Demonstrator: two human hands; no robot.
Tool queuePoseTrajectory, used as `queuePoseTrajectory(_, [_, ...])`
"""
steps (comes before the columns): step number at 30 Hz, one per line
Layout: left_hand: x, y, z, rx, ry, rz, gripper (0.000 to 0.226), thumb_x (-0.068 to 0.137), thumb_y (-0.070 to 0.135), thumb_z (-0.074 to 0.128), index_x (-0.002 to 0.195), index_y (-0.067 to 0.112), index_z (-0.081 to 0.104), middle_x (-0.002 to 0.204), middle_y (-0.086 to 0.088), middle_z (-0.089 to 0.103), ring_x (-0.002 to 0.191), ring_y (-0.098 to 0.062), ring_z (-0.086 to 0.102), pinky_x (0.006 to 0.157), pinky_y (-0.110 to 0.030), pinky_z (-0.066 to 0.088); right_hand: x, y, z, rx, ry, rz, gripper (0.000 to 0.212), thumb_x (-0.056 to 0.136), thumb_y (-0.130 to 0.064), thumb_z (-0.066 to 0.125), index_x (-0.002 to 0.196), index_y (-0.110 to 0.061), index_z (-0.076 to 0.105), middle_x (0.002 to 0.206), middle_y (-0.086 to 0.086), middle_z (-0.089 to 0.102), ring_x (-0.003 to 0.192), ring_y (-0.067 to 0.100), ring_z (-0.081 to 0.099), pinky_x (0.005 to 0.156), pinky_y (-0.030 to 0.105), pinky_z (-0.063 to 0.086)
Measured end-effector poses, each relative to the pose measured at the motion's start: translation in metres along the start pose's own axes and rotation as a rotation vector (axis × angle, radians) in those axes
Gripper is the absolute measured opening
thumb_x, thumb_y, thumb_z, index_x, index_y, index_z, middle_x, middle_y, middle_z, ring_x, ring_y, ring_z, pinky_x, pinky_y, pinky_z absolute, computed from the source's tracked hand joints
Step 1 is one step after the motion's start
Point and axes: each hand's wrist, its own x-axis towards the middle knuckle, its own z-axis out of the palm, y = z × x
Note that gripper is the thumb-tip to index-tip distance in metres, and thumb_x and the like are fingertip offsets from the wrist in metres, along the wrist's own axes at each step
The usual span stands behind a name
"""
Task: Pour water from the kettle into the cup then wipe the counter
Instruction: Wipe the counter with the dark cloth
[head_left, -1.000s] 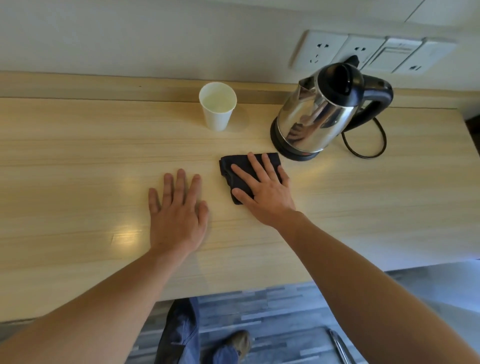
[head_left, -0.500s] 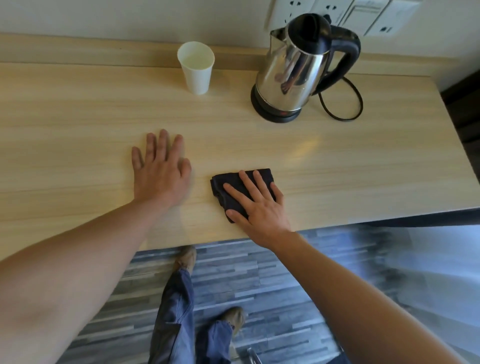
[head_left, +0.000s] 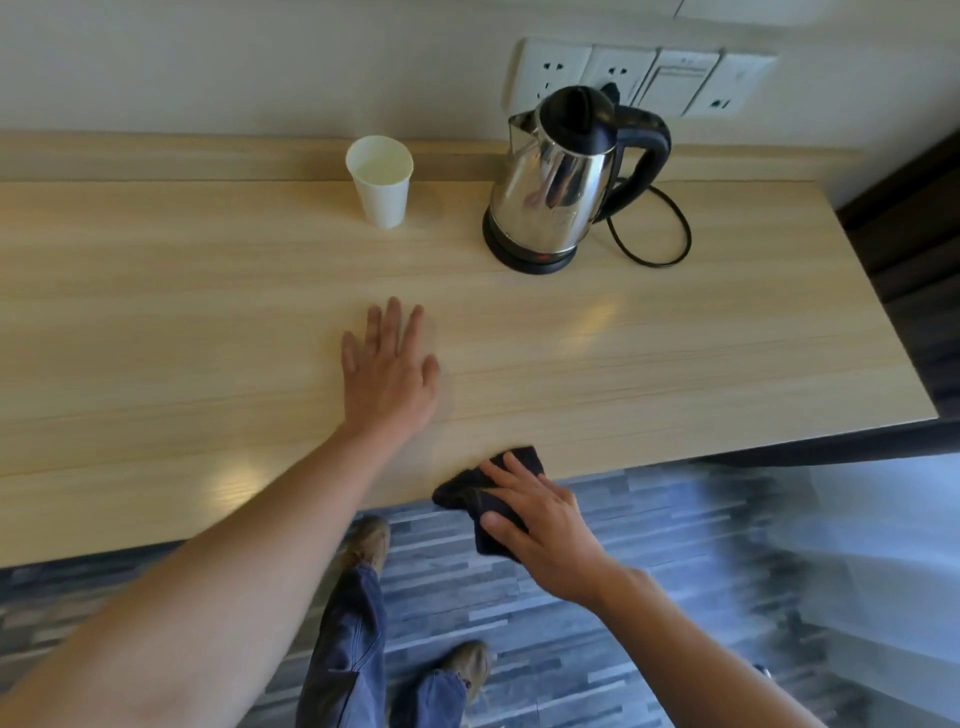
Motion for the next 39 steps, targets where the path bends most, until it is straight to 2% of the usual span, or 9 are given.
queuePoseTrajectory(3, [-0.003,0.01,0.014,0.046,-0.019,0.018,0.065,0.109,0.046,0.016,0.171,0.029,0.003,0.181,-0.004,-0.005,0.167,-0.027,-0.006,0.133,-0.06,-0.002,-0.015,-0.008,-0.029,0.53,-0.043,0.101,0.026,0.105,-0.049,0.049,0.124,-0.051,0.065,0.128,-0.023,0.065,0.119,0.002,0.061,0.102,0.03,0.045])
queuePoseTrajectory(6, [-0.004,0.009,0.021,0.08,-0.002,0.019,0.067,0.108,0.045,0.012,0.171,0.026,0.003,0.18,-0.006,-0.006,0.167,-0.028,-0.008,0.132,-0.061,-0.004,-0.007,-0.013,-0.065,0.794,0.152,0.117,0.036,0.106,-0.035,0.045,0.131,-0.021,0.068,0.121,-0.002,0.077,0.116,0.011,0.069,0.097,0.026,0.052])
queuePoseTrajectory(10, [-0.001,0.009,0.021,0.087,-0.033,0.009,0.067,0.107,0.046,0.008,0.17,0.026,-0.002,0.18,-0.006,-0.011,0.166,-0.028,-0.012,0.132,-0.061,-0.005,0.04,-0.022,-0.116,0.715,0.383,0.066,0.031,0.108,-0.033,0.045,0.124,-0.022,0.068,0.107,-0.002,0.077,0.102,0.01,0.07,0.086,0.024,0.053])
queuePoseTrajectory(13, [0.002,0.009,0.019,0.103,-0.037,0.013,0.066,0.108,0.047,0.008,0.17,0.027,-0.002,0.18,-0.006,-0.009,0.166,-0.03,-0.009,0.132,-0.062,-0.002,0.094,-0.023,-0.145,0.424,0.418,-0.008,0.019,0.109,-0.034,0.046,0.114,-0.031,0.065,0.093,-0.016,0.071,0.084,0.004,0.065,0.075,0.027,0.051])
queuePoseTrajectory(15, [0.002,0.009,0.021,0.107,-0.036,0.014,0.066,0.108,0.048,0.007,0.17,0.028,-0.003,0.179,-0.006,-0.01,0.166,-0.029,-0.009,0.132,-0.062,-0.002,0.136,-0.017,-0.153,0.091,0.39,-0.036,0.037,0.105,-0.047,0.044,0.14,-0.039,0.054,0.137,-0.007,0.064,0.125,0.014,0.06,0.103,0.041,0.048])
queuePoseTrajectory(17, [0.002,0.009,0.023,0.104,-0.024,0.015,0.067,0.107,0.049,0.007,0.17,0.028,-0.002,0.179,-0.006,-0.01,0.166,-0.029,-0.01,0.132,-0.062,-0.002,0.169,-0.007,-0.146,-0.267,0.261,0.009,0.059,0.102,-0.061,0.036,0.158,-0.044,0.027,0.171,-0.004,0.023,0.158,0.018,0.016,0.126,0.045,0.018])
queuePoseTrajectory(19, [0.001,0.008,0.024,0.101,-0.016,0.016,0.067,0.107,0.049,0.007,0.17,0.028,-0.002,0.179,-0.005,-0.011,0.166,-0.028,-0.013,0.132,-0.061,-0.003,0.189,0.002,-0.129,-0.432,0.175,0.021,0.066,0.101,-0.069,0.028,0.161,-0.047,0.011,0.174,-0.008,0.0,0.159,0.015,-0.01,0.128,0.049,0.004])
queuePoseTrajectory(25, [0.002,0.008,0.026,0.115,-0.017,0.008,0.065,0.108,0.05,0.008,0.168,0.03,-0.007,0.177,-0.004,-0.015,0.164,-0.026,-0.016,0.132,-0.061,-0.002,0.198,0.015,-0.111,-0.467,0.268,0.024,0.059,0.102,-0.067,0.022,0.159,-0.053,0.011,0.173,-0.014,-0.001,0.158,0.012,-0.016,0.127,0.049,0.0])
queuePoseTrajectory(39, [0.0,0.015,0.02,0.142,-0.004,-0.028,0.066,0.107,0.05,0.006,0.17,0.029,0.0,0.179,-0.005,-0.009,0.166,-0.026,-0.011,0.133,-0.061,0.004,0.125,0.04,-0.077,-0.415,0.218,0.048,0.056,0.103,-0.064,0.022,0.157,-0.057,0.008,0.173,-0.016,-0.007,0.158,0.012,-0.017,0.127,0.047,-0.003])
